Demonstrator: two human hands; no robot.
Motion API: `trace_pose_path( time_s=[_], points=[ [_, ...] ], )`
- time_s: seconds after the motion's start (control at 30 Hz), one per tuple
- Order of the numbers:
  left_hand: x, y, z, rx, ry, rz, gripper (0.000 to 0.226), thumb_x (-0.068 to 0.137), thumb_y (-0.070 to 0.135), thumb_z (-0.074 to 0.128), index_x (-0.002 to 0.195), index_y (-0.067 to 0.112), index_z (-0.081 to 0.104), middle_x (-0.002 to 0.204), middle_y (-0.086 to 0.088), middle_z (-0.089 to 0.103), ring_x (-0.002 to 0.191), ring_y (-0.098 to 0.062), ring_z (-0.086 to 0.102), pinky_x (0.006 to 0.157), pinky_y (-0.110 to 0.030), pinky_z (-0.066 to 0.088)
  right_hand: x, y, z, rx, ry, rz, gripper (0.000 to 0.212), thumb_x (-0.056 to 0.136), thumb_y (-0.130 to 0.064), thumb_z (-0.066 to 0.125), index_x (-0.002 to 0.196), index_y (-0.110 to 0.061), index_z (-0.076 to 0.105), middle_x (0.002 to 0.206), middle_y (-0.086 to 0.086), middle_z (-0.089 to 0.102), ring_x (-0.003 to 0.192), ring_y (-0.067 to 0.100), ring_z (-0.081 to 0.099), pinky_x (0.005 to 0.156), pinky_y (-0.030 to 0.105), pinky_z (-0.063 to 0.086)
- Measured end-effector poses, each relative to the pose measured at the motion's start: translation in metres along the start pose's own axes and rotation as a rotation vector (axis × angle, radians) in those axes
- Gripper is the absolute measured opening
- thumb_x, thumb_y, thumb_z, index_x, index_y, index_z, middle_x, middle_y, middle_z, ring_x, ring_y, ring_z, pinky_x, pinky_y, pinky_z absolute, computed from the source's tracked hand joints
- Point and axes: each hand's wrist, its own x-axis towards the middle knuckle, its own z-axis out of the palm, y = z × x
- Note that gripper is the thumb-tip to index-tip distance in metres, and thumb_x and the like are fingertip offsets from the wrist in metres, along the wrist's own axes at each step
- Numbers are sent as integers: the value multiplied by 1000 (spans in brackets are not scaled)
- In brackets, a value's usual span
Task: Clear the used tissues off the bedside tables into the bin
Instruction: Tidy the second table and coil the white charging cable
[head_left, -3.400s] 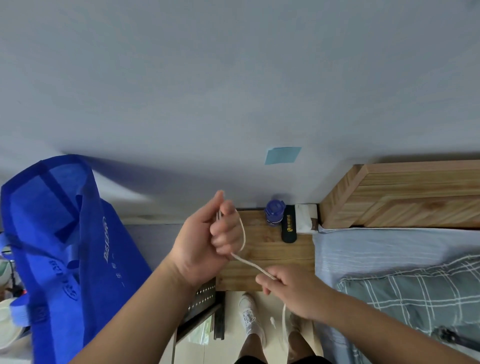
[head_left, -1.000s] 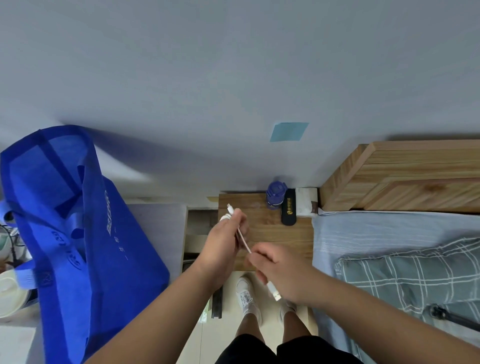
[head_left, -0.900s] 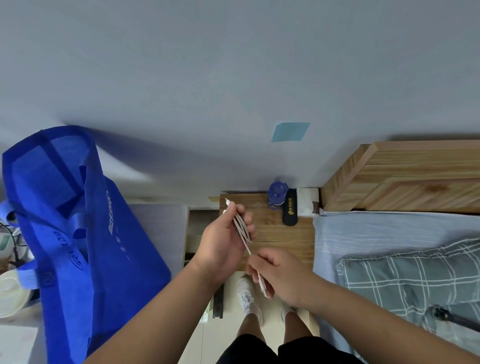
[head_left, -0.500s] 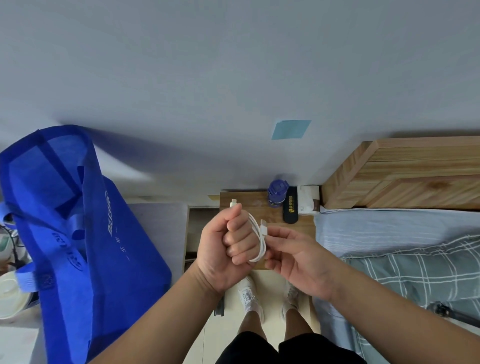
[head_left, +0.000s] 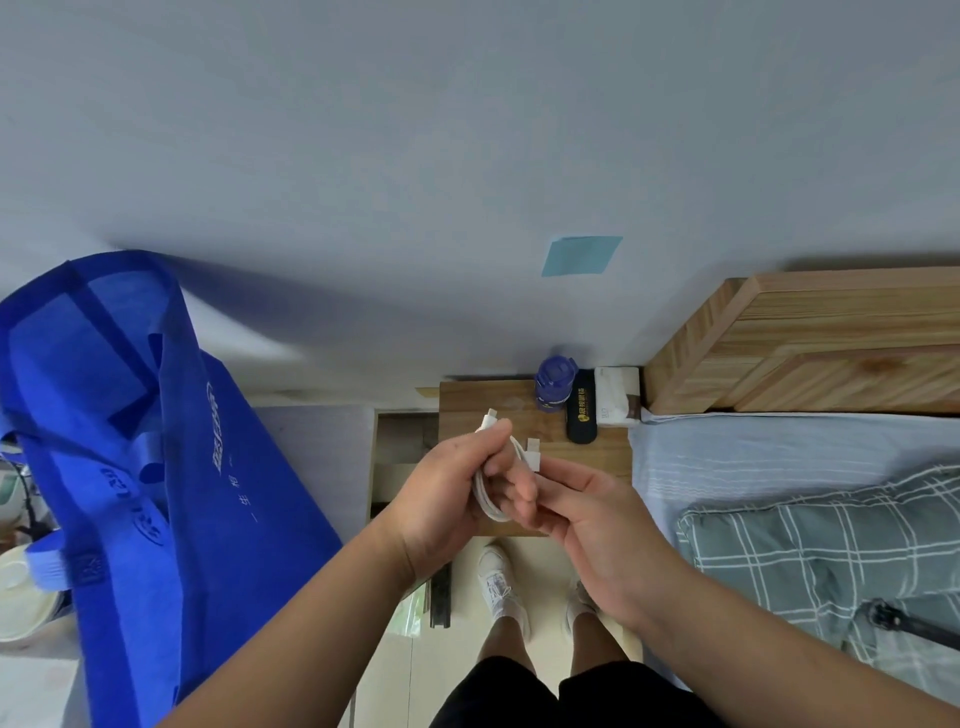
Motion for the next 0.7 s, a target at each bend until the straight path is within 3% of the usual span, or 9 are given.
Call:
trace_pose_path(
  time_s=[0.07,0.2,0.3,0.37,0.47,0.57,0.7],
  points=[
    [-3,0,6,151,46,71,56,105,45,48,73,6,74,76,-15,73,73,-23,69,76,-31,59,3,2,-3,47,69,-22,30,92,-22,75,119,-12,78,114,14,78,109,26,75,99,36,58],
    [-7,-8,26,450,309,273,59,103,52,49,72,7,70,70,-5,72,70,-13,67,68,-21,55,4,-1,3,-65,157,-93,40,85,-38,83,119,-19,78,112,8,79,105,23,76,101,43,57],
    [-3,-9,28,594,567,233,51,103,60,47,77,20,67,69,3,70,63,-6,63,60,-22,52,1,-4,4,-107,258,-151,45,76,-48,84,117,-31,77,112,1,80,102,20,78,91,34,62],
    [0,-5,22,609,656,195,42,104,58,44,83,27,64,67,10,65,60,-1,58,55,-16,47,-2,-7,3,-150,275,-190,42,74,-47,81,115,-37,78,108,-1,81,96,16,79,80,26,63],
    [2,-5,18,508,621,246,33,108,47,46,86,30,62,70,5,67,66,-5,62,58,-17,51,-6,-13,3,-35,172,-138,36,80,-40,81,113,-27,81,105,5,81,90,17,78,74,24,60],
    [4,-5,25,347,575,251,36,109,43,48,77,36,63,73,5,66,71,-14,66,66,-33,59,-5,-17,2,211,73,-29,31,87,-32,78,110,-12,81,96,9,78,81,16,75,68,26,59],
    [2,-2,29,410,468,318,33,107,46,48,81,31,63,68,0,60,64,-13,57,57,-25,52,-5,-19,6,377,6,101,20,89,-13,70,105,-7,79,80,9,73,66,16,70,53,25,57]
  ],
)
